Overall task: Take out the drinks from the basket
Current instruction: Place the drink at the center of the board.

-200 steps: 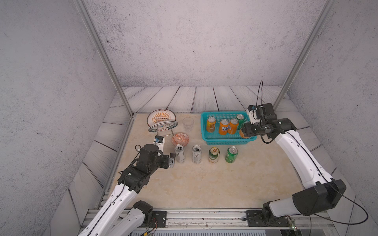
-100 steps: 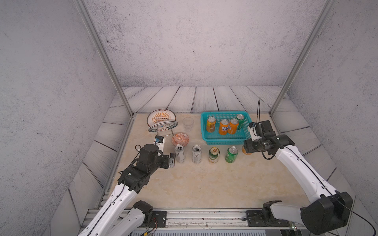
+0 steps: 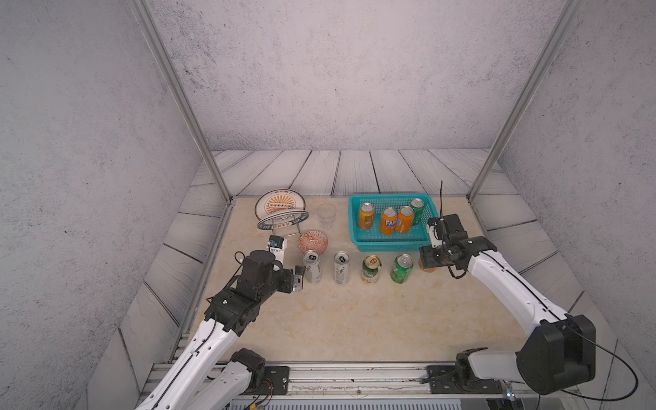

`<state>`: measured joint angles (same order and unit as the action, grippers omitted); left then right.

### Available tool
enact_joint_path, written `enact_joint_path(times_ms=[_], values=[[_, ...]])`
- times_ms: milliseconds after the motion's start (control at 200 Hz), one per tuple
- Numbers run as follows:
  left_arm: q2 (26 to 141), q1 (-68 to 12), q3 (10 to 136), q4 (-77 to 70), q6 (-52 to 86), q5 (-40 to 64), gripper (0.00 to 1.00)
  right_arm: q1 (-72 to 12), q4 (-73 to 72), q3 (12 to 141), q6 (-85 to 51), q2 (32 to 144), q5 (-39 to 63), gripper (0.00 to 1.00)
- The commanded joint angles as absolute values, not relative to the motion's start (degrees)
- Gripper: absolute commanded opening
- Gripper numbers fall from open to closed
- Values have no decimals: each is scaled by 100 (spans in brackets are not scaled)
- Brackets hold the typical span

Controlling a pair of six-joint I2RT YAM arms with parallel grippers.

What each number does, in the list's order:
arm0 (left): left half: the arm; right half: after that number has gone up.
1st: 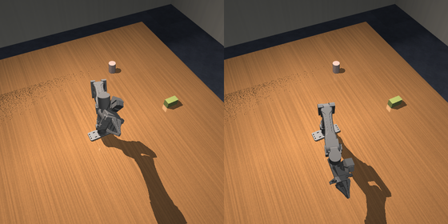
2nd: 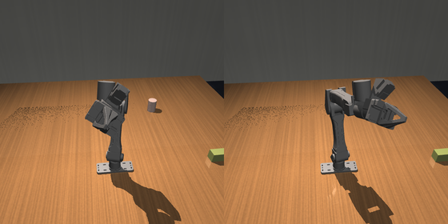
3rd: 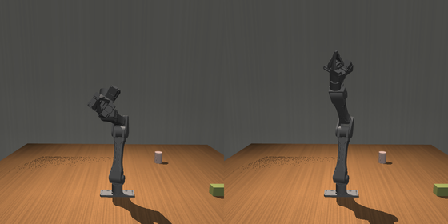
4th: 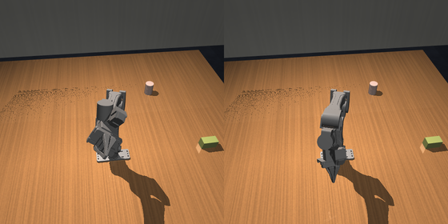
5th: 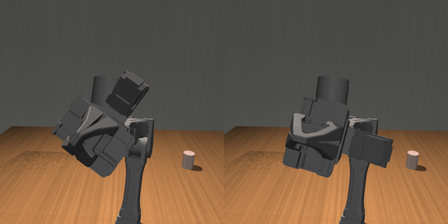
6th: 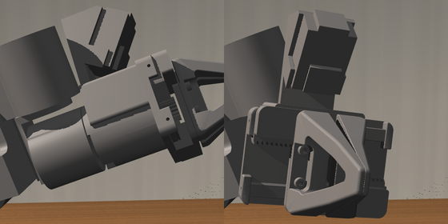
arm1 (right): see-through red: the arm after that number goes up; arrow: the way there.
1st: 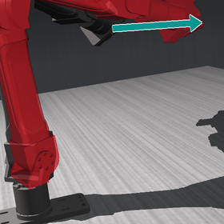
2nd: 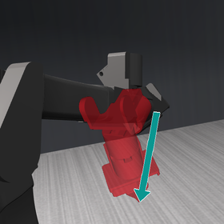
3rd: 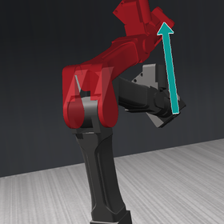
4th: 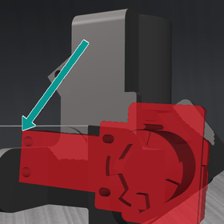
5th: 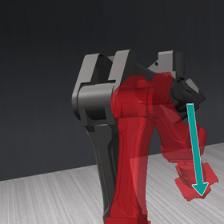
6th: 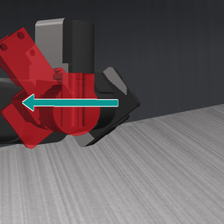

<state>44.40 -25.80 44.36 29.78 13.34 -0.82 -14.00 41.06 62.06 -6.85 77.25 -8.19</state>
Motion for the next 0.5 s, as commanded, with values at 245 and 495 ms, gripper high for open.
enact_joint_path(times_ms=[245,495], values=[[4465,-2540,4408,2957,1354,-116,99,-1336,3449,6076,-906,8210,-865,64],[4491,-2540,4407,2937,1348,-109,99,-1240,3273,5894,-983,8418,-774,64]])
